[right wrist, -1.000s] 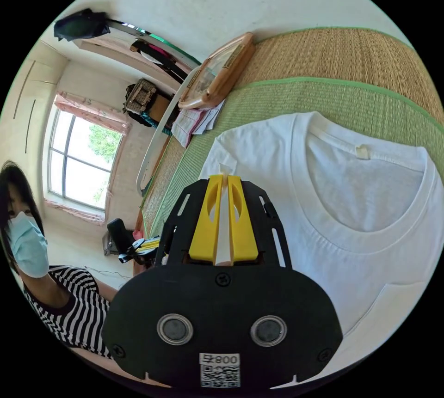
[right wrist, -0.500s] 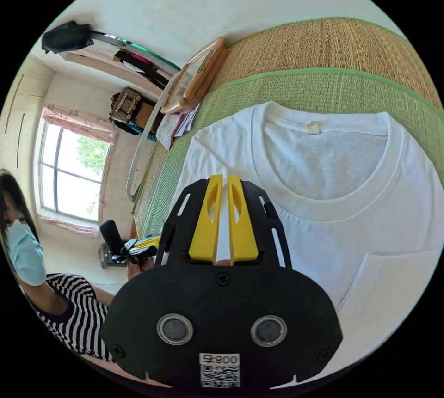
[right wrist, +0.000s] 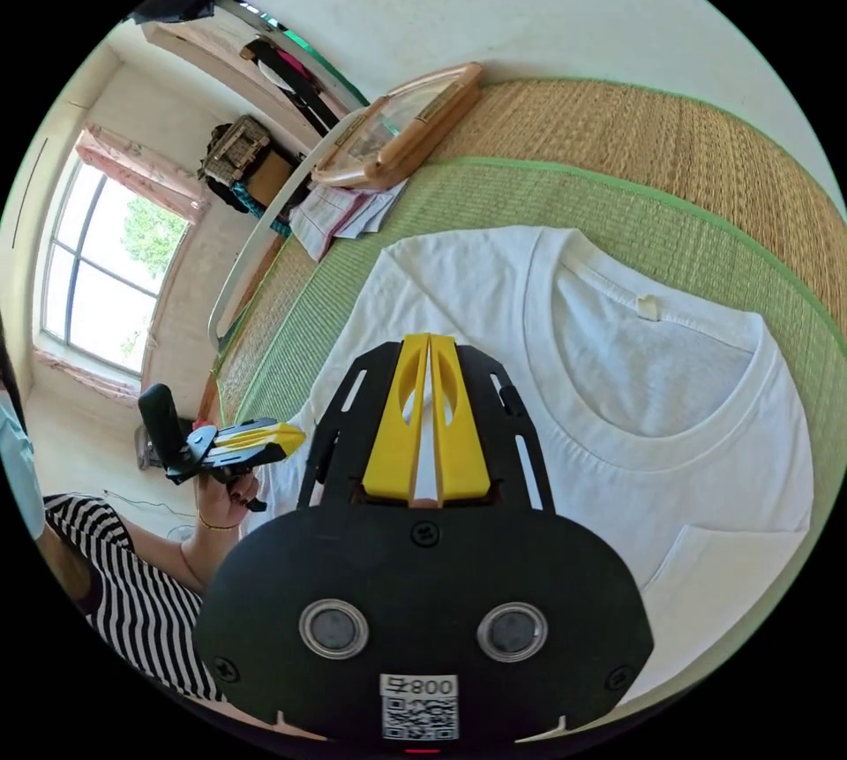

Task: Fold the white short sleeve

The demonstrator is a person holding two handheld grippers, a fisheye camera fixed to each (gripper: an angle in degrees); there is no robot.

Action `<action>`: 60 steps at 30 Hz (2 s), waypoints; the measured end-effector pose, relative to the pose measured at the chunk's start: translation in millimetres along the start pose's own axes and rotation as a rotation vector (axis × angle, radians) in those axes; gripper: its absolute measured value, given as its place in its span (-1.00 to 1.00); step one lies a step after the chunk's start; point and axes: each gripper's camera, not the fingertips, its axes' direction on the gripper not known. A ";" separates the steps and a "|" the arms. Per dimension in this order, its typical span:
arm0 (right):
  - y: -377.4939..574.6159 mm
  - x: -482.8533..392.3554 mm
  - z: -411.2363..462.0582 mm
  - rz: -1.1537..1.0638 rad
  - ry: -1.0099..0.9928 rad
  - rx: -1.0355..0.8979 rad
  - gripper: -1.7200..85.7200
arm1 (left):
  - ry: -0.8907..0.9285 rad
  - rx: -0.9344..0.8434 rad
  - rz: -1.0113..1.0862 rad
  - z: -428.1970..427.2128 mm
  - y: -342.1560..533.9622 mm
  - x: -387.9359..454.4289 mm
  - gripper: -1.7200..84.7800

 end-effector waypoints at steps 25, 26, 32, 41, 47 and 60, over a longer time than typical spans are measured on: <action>-24.3 7.7 -78.0 -0.165 0.109 -0.042 -0.96 | -0.044 0.005 -0.022 -151.3 -76.2 -107.7 -0.96; -0.6 21.2 -111.8 -0.136 0.134 -0.015 -0.96 | -0.020 0.002 -0.023 -160.4 -76.3 -111.7 -0.96; 144.6 119.0 -275.1 0.135 0.328 0.087 -0.96 | 0.005 -0.019 0.025 -198.0 -90.1 -113.9 -0.96; 240.8 189.1 -347.9 0.339 0.310 0.037 -0.96 | -0.047 -0.120 0.042 -249.0 -96.2 -126.4 -0.96; 282.5 144.9 -466.1 0.321 0.288 0.146 -0.96 | 0.075 -0.022 0.033 -362.8 -48.2 -120.4 -0.96; 512.8 -219.5 -850.7 -0.073 0.654 0.811 -0.96 | -0.100 0.576 0.396 -742.6 115.9 66.5 -0.95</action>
